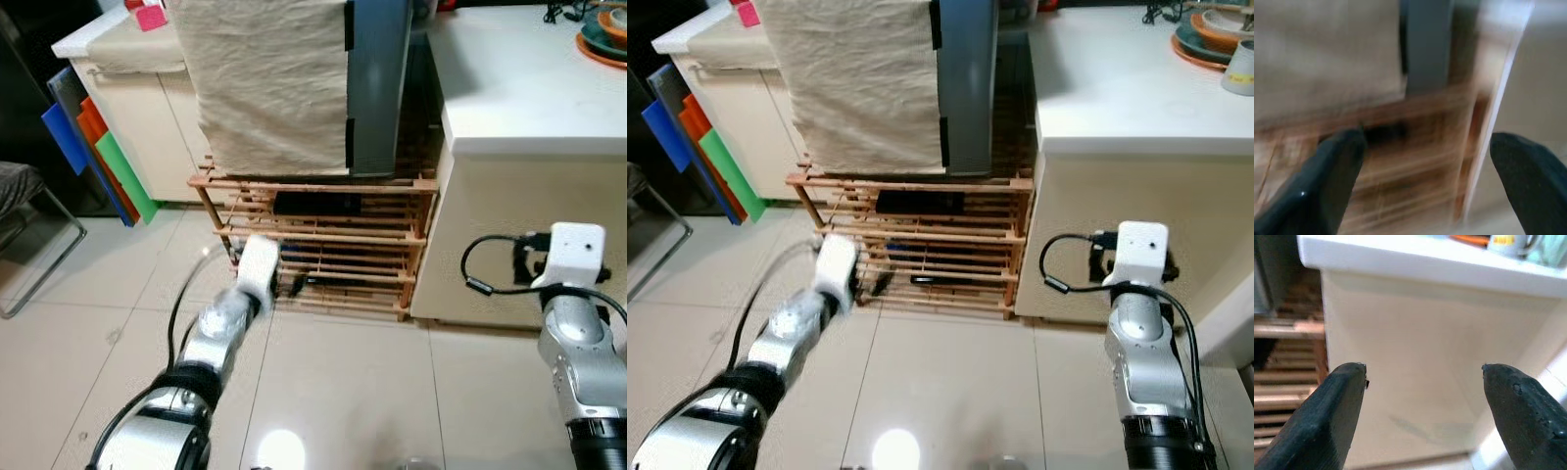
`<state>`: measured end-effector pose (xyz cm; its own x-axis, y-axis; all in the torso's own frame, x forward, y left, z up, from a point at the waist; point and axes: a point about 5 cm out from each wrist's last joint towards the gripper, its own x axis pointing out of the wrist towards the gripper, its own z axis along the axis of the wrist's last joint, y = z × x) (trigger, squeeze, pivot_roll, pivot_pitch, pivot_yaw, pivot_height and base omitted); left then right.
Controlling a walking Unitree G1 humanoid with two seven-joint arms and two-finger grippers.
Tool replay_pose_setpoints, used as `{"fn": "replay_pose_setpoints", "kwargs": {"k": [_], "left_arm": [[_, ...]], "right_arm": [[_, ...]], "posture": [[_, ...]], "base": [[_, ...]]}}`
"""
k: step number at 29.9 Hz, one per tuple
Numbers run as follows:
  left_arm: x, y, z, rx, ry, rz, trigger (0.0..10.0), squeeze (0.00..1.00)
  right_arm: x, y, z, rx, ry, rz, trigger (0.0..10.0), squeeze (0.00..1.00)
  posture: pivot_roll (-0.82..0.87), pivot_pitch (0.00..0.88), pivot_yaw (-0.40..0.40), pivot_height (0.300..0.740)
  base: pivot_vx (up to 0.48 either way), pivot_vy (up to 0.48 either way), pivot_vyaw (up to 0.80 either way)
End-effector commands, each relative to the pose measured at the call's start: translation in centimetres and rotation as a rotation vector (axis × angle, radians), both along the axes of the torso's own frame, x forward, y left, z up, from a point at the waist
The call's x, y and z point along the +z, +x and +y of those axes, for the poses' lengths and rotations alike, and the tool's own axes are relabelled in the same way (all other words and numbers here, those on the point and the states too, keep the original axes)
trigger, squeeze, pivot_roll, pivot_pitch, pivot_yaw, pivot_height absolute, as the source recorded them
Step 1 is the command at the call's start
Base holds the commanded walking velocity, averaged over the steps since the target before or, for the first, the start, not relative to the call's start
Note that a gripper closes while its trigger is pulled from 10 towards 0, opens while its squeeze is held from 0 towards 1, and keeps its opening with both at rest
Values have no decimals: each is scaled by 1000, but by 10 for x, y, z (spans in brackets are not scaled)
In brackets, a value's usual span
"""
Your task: Restocking fridge
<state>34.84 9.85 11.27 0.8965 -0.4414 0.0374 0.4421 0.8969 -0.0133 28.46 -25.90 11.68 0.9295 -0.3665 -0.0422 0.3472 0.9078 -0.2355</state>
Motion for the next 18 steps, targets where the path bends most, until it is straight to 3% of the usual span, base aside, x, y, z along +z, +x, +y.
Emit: {"fn": "replay_pose_setpoints", "kwargs": {"k": [1,4,7,9,15,18], "left_arm": [[20,4,7,19,-35,-71,10000,0],[40,7,3,16,-51,-144,10000,0],[43,6,1,6,-62,-156,10000,0],[41,5,0,-5,-59,-139,10000,0],[30,-2,2,-15,-56,-67,10000,0],[13,-4,15,63,-187,62,10000,0]], "right_arm": [[-1,-3,3,1,4,-33,10000,0],[1,-1,6,0,21,-75,10000,0],[1,0,7,-8,21,-82,10000,0],[0,1,8,-9,25,-77,10000,0],[0,-1,7,-13,50,-112,10000,0],[2,-6,0,-54,53,-153,10000,0]], "posture": [[-154,0,112,740],[-151,0,115,740],[-150,0,118,740],[-150,0,121,740],[-155,0,124,740],[-153,0,113,740]], "base": [[0,0,0],[0,0,0],[0,0,0],[0,0,0],[0,0,-683],[0,0,-665]]}}
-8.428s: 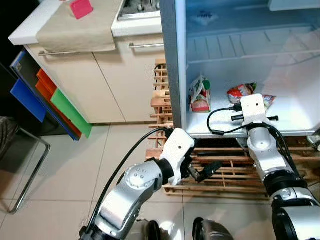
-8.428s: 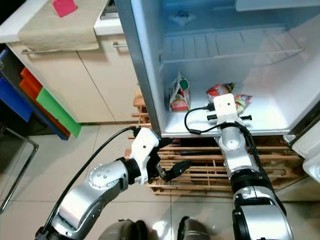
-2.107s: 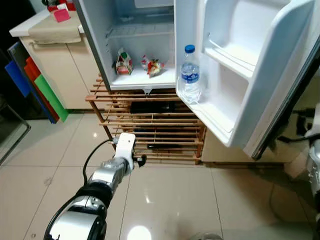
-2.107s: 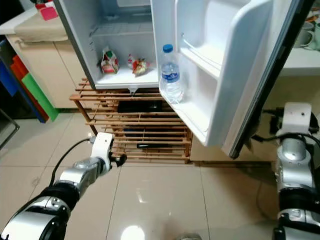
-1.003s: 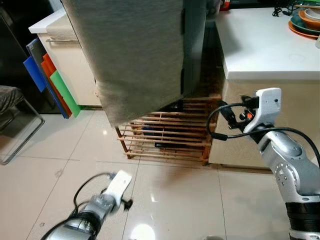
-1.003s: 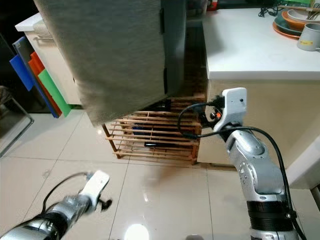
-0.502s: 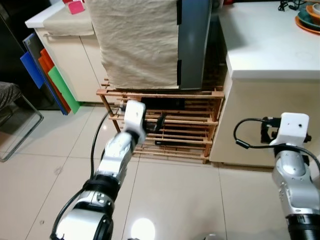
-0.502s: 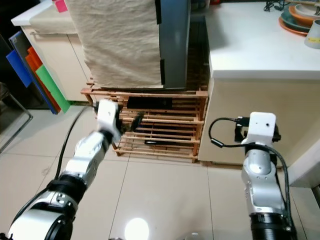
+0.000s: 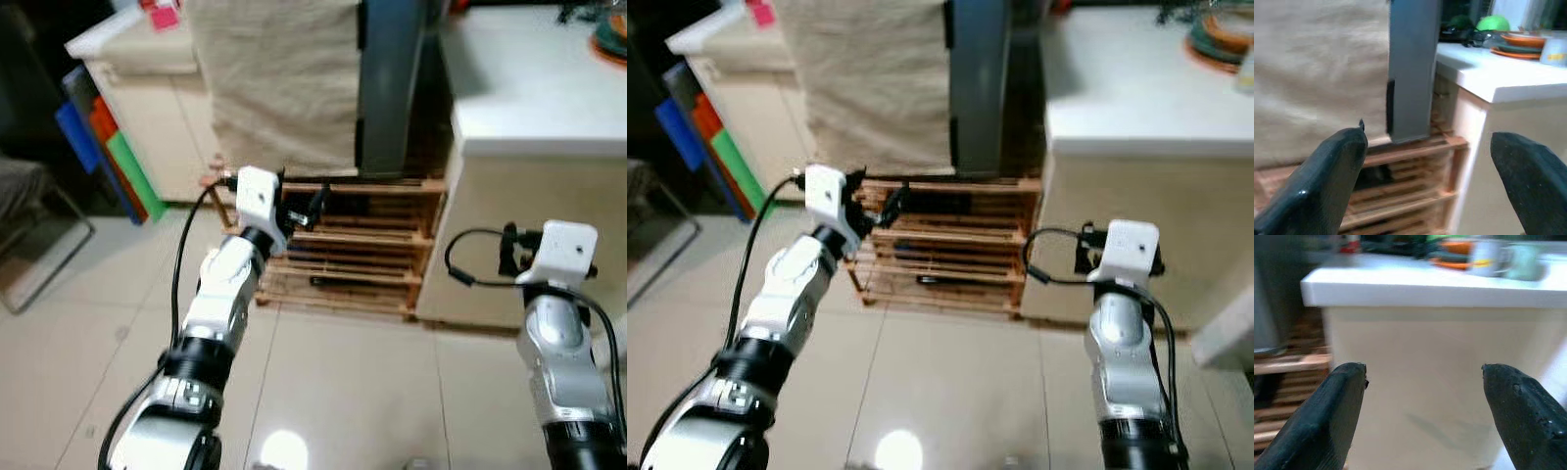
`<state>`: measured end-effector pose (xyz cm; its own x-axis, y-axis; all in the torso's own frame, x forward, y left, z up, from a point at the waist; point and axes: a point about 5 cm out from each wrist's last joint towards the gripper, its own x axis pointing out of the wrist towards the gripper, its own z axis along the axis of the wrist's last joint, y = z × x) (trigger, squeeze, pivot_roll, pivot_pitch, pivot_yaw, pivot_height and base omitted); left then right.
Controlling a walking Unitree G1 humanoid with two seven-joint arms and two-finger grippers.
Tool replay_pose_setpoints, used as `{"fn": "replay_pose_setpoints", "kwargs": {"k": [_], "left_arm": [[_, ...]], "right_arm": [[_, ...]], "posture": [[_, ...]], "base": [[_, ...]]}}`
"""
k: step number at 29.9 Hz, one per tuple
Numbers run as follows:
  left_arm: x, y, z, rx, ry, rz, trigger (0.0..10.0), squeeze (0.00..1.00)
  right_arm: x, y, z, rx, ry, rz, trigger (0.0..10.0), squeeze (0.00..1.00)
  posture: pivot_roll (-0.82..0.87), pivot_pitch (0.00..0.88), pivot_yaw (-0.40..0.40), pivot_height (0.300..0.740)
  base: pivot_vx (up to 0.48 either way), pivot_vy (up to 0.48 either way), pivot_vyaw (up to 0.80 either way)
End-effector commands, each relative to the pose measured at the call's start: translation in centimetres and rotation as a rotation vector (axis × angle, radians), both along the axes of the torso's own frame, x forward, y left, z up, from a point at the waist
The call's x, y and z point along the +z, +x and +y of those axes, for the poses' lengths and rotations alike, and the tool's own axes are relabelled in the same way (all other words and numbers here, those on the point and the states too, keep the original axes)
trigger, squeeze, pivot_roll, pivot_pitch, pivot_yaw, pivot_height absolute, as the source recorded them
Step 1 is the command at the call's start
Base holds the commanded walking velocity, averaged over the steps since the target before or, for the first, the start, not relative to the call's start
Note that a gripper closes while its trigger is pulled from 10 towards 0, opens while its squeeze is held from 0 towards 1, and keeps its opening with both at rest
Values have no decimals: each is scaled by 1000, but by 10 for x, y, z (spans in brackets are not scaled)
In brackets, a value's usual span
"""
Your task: Restocking fridge
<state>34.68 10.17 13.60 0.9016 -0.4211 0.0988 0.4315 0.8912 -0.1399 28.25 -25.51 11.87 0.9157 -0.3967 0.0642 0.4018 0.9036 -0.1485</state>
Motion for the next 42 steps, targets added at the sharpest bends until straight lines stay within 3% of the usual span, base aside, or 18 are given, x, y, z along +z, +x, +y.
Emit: {"fn": "replay_pose_setpoints", "kwargs": {"k": [1,3,4,5,8,9,14,15,20,23,28,39,42], "left_arm": [[-21,-7,20,95,-53,109,10000,0],[-28,-13,28,132,-38,126,10000,0],[-30,-15,30,143,-39,129,10000,267],[-30,-17,32,149,-43,131,10000,467],[-30,-18,33,162,-47,133,10000,459],[-27,-18,34,177,-73,129,10000,1000],[-22,-19,32,162,-23,106,10000,1000],[-19,-18,31,152,33,82,10000,0],[-11,-13,29,135,75,58,10000,0],[-6,-10,24,94,176,26,10000,0],[-3,-8,22,77,148,46,10000,0],[-2,-10,10,11,116,32,10000,0],[-8,-8,12,9,104,73,10000,0]], "right_arm": [[-2,-7,-4,-13,16,-17,10000,0],[-5,-9,-2,4,18,0,10000,0],[-7,-10,-1,10,14,5,10000,0],[-9,-10,0,19,13,11,10000,0],[-11,-11,1,30,11,20,10000,16],[-14,-11,5,54,9,32,10000,43],[-16,-11,9,86,-8,46,10000,110],[-17,-11,9,90,-10,50,10000,137],[-19,-10,10,104,-18,61,10000,161],[-20,-9,11,110,-19,66,10000,169],[-22,-10,13,113,-14,67,10000,169],[-22,-12,14,118,-12,61,10000,180],[-21,-12,14,120,-17,62,10000,184]], "posture": [[-152,0,103,740],[-148,0,94,740],[-145,0,91,740],[-136,0,79,740],[-131,0,72,740],[-123,0,62,740],[-117,0,53,740],[-116,0,51,740],[-119,0,54,740],[-125,0,62,740],[-128,0,67,740],[-141,0,70,740],[-144,0,70,740]], "base": [[0,0,-669],[0,0,-669],[0,0,-669],[0,0,-669],[0,0,-665],[0,0,-663],[0,0,-664],[0,0,-669],[0,0,-666],[0,0,-663],[0,0,-663],[440,0,-661],[271,0,-663]]}}
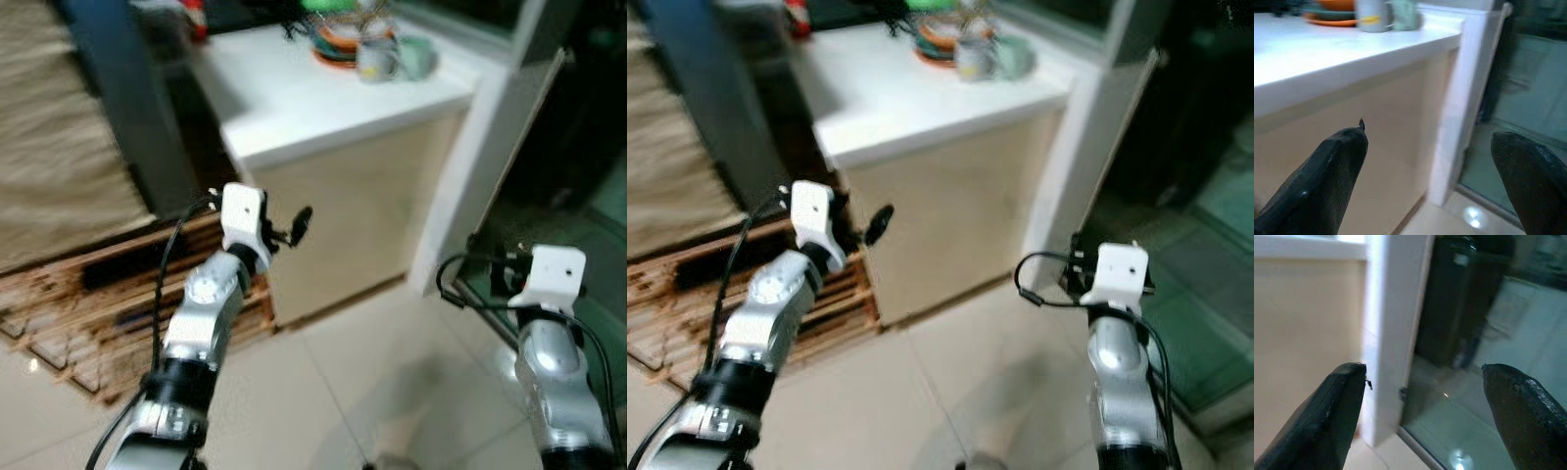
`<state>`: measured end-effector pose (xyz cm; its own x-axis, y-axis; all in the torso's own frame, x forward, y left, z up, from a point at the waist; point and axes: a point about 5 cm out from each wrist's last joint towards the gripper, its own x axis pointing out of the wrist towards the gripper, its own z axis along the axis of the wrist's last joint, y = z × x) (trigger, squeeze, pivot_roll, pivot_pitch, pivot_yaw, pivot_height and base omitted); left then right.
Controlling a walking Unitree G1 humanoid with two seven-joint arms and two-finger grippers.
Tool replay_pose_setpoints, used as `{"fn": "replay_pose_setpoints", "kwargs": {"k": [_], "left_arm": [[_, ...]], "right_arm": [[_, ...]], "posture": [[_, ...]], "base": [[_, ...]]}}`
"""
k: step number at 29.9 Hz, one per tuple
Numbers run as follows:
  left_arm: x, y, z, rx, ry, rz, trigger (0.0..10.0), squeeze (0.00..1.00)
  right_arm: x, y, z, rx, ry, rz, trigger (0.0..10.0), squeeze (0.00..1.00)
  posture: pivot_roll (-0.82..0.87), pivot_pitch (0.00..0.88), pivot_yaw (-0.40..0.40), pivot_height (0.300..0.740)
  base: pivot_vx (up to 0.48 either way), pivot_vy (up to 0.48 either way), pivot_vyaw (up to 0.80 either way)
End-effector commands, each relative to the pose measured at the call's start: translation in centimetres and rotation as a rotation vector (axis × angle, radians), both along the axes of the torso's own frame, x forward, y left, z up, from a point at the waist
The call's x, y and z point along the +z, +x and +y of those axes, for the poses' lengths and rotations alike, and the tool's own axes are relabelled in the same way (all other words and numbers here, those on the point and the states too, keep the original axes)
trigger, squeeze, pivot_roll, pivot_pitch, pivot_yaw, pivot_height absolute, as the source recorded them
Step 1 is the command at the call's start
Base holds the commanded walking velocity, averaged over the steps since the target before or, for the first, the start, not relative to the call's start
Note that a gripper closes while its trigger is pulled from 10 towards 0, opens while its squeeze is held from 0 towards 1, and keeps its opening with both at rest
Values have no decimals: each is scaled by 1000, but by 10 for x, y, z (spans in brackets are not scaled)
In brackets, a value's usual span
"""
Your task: Restocking fridge
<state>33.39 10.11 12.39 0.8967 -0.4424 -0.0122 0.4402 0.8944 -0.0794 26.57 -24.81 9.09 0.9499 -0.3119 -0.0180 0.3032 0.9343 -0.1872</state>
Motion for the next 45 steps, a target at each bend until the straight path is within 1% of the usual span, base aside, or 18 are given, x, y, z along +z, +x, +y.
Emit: {"fn": "replay_pose_setpoints", "kwargs": {"k": [1,2,4,7,9,17,20,21,24,26,28,30,32,34,35,37,40,45], "left_arm": [[2,5,13,31,26,1,10000,0],[-3,6,14,41,65,17,10000,0],[-8,6,14,43,74,50,10000,0],[-11,4,14,33,33,78,10000,0],[-12,4,15,34,36,79,10000,0],[-18,2,20,48,-39,123,10000,0],[-26,-10,29,55,-46,143,10000,0],[-35,-24,35,45,-32,167,10000,0],[-43,-36,38,37,-19,200,10000,0],[-41,-35,38,48,-16,200,10000,0],[-31,-33,36,72,-52,183,10000,0],[-29,-36,38,81,-27,197,10000,0],[-29,-44,40,75,9,215,10000,0],[-28,-56,44,37,54,249,10000,0],[-26,-58,44,29,48,250,10000,0],[-22,-56,43,29,20,238,10000,0],[-21,-50,43,77,70,218,10000,0],[-5,-40,41,106,25,140,10000,0]], "right_arm": [[6,5,7,28,-6,-28,10000,184],[7,5,7,27,-6,-29,10000,184],[7,5,7,26,-5,-29,10000,192],[6,4,8,25,-3,-28,10000,196],[6,4,8,25,-3,-28,10000,196],[5,1,7,25,-19,-11,10000,227],[2,-6,6,33,-31,15,10000,239],[-1,-14,6,48,-30,34,10000,255],[-4,-21,4,52,-26,55,10000,271],[-5,-21,3,47,-21,59,10000,282],[-6,-17,2,41,-12,63,10000,290],[-6,-14,3,50,-1,68,10000,294],[-5,-15,4,49,35,65,10000,278],[-2,-22,7,57,85,69,10000,255],[-2,-26,9,62,101,76,10000,251],[-2,-30,13,75,131,79,10000,251],[-3,-32,19,92,133,76,10000,247],[0,-24,23,102,130,72,10000,251]], "posture": [[-145,0,70,740],[-146,0,73,740],[-146,0,73,740],[-146,0,75,740],[-146,0,75,740],[-146,0,68,740],[-150,0,64,740],[-149,0,59,740],[-142,0,49,740],[-142,0,49,740],[-135,0,47,740],[-136,0,48,740],[-134,0,49,740],[-117,0,41,740],[-117,0,40,740],[-112,0,40,740],[-118,0,42,740],[-92,0,52,740]], "base": [[0,0,-663],[0,0,-663],[0,0,-666],[0,0,-665],[0,0,-669],[0,0,-663],[0,0,-663],[0,0,-669],[0,0,-669],[0,0,-669],[0,0,-675],[0,0,-669],[0,0,-631],[0,0,0],[0,0,0],[0,0,0],[0,0,0],[0,0,-517]]}}
